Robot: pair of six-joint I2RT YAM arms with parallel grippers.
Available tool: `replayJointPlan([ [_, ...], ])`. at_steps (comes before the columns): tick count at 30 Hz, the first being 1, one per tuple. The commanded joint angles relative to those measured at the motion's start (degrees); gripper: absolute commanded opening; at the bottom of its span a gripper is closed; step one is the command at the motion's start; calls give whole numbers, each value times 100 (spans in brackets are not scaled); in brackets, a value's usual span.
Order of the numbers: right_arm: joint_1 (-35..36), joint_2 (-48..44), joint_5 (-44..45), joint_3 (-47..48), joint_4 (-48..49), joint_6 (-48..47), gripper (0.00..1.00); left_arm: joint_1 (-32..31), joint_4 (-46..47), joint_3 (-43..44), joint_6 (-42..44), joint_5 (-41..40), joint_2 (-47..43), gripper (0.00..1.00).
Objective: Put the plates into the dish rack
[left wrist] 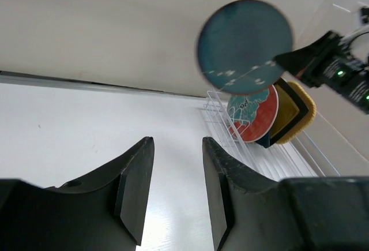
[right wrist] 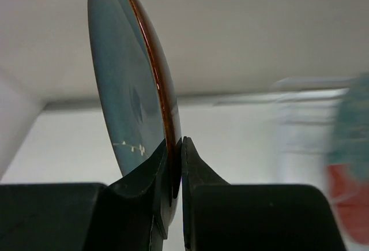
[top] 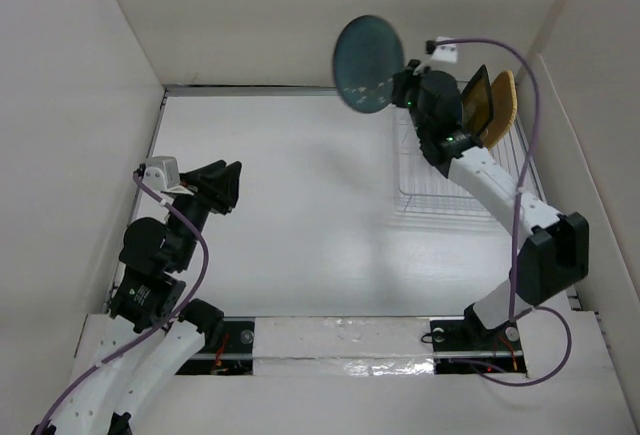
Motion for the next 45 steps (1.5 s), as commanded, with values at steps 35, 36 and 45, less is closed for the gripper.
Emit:
replayJointPlan([
  [35, -912, 1244, 2634, 1569, -1248, -2108, 0, 19, 219, -18, 8, 144, 386, 38],
  [36, -860, 1271, 2643, 1516, -1257, -2056, 0, 19, 202, -18, 8, 162, 404, 38],
  [45, -692, 1271, 2836, 1059, -1161, -1748, 0, 19, 219, -18, -10, 171, 412, 38],
])
